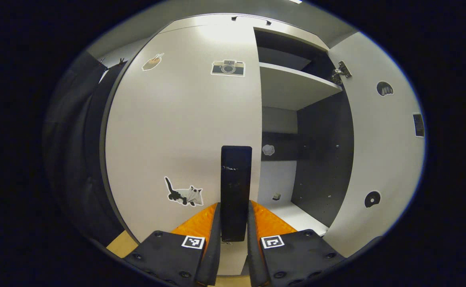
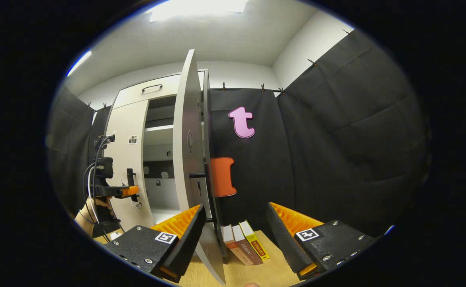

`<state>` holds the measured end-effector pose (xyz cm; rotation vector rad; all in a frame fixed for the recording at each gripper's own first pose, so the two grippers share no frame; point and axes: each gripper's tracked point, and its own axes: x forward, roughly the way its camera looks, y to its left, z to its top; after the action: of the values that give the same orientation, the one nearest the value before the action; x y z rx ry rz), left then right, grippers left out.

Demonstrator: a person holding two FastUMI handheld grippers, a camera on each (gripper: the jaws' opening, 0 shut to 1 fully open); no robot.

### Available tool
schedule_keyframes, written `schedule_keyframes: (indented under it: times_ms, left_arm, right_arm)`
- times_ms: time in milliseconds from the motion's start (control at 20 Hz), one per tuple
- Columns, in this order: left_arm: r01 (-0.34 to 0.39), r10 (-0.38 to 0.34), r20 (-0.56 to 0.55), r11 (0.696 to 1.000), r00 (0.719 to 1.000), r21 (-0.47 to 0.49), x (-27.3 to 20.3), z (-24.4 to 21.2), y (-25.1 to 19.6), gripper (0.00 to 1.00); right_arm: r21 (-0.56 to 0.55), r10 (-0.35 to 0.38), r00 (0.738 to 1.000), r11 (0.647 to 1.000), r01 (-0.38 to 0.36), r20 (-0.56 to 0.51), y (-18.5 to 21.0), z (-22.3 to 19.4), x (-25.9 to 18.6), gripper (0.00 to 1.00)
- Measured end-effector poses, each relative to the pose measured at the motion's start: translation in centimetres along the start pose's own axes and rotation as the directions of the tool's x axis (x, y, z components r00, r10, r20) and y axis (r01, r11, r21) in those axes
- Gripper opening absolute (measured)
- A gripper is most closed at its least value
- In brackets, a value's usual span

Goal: Open the right door of the double-door shoe cabinet with the right hand, and open the left door with the left hand.

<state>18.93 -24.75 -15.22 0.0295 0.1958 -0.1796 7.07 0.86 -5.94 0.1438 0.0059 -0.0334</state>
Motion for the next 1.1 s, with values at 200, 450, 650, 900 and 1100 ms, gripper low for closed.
schedule_keyframes:
  times_ms: [200, 450, 650, 900, 1100]
  left_arm:
    - [0.014, -0.014, 0.0, 1.0, 1.0, -0.002, -0.5, 0.0, 0.1, 0.16]
    - [0.103, -0.103, 0.007, 0.995, 0.995, 0.013, -1.1, -0.2, 0.1, 0.13]
    - [0.153, -0.153, 0.0, 0.988, 0.988, -0.028, -1.3, -0.4, 0.7, 0.13]
    - [0.176, -0.176, 0.005, 0.984, 0.984, -0.029, -1.8, -0.2, 1.2, 0.13]
    - [0.186, -0.186, 0.012, 0.982, 0.982, -0.025, -2.1, 0.1, 1.4, 0.13]
  right_arm:
    - [0.008, 0.0, 1.0, 1.0, 0.0, -0.004, 0.2, -0.1, -0.3, 0.93]
    - [0.026, -0.002, 1.0, 1.0, 0.002, 0.004, 1.2, 0.3, -0.5, 0.93]
    - [0.03, 0.002, 1.0, 1.0, -0.003, 0.007, 2.5, 0.5, -1.0, 0.93]
    - [0.028, 0.024, 1.0, 0.999, -0.024, 0.019, 5.1, 0.7, -2.2, 0.93]
    - [0.01, 0.053, 0.998, 0.999, -0.053, 0.036, 7.1, 0.9, -2.2, 0.93]
